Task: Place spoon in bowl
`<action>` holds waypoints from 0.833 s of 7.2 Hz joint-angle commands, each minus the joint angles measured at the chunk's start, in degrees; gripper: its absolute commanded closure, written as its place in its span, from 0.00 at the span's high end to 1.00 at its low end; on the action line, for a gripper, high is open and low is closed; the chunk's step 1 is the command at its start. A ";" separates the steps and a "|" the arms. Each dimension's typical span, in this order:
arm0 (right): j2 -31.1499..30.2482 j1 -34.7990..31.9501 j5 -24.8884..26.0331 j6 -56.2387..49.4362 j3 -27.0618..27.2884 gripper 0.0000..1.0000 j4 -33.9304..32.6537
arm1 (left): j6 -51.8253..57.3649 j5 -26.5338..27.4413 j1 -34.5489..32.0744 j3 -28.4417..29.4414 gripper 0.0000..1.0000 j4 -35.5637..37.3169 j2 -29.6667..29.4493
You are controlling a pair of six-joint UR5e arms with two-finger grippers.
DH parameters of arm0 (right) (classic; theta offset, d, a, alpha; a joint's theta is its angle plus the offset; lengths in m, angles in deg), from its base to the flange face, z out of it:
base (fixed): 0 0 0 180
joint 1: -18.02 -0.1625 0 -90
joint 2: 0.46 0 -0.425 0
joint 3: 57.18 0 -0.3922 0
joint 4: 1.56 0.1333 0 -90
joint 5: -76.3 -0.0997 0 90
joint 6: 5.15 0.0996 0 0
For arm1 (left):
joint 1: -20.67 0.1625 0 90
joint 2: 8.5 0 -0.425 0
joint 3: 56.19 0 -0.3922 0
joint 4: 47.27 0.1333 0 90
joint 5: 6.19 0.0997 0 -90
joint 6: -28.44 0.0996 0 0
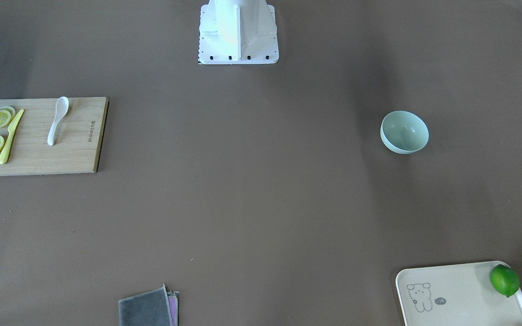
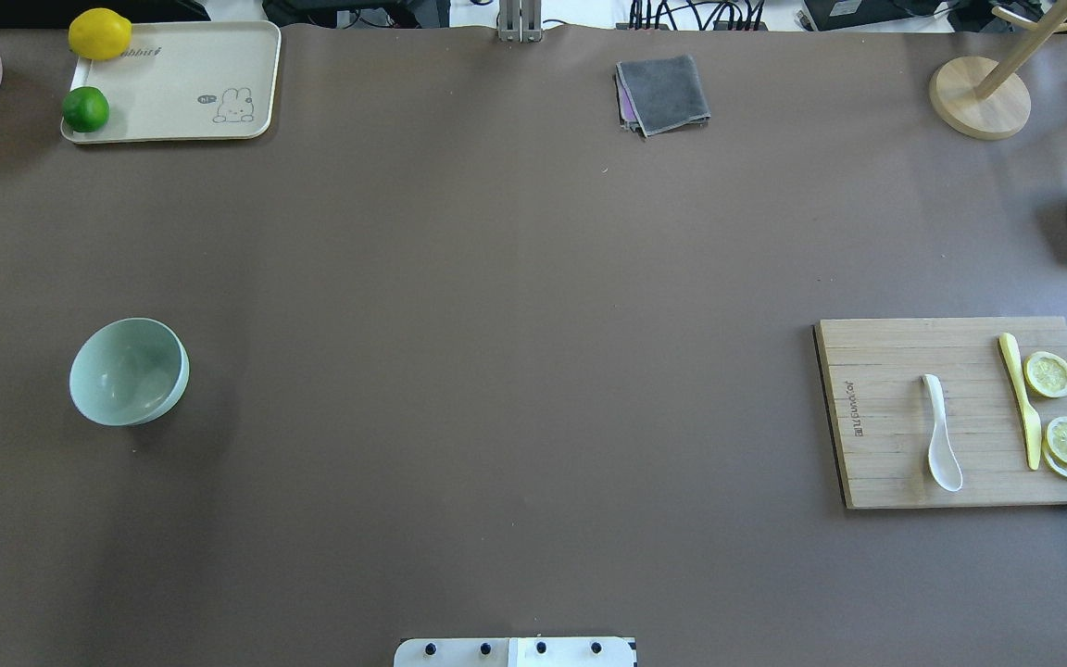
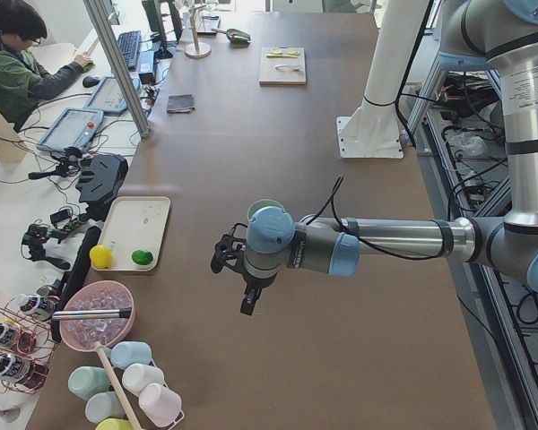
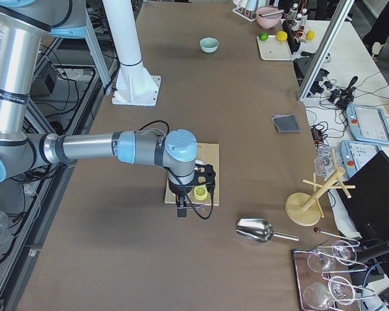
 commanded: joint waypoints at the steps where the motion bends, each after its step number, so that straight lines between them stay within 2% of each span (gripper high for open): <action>1: 0.00 0.00 -0.09 0.00 0.00 1.00 0.00 | 0.28 0.08 0.00 0.09 0.98 -1.57 0.87; 3: 0.17 0.00 0.17 -0.09 0.69 1.00 0.00 | 0.29 -0.01 0.00 0.00 0.98 -1.84 0.88; 6: 0.79 0.00 -0.35 -0.18 5.53 1.00 0.09 | 0.20 -0.09 0.00 0.00 0.98 -1.84 0.79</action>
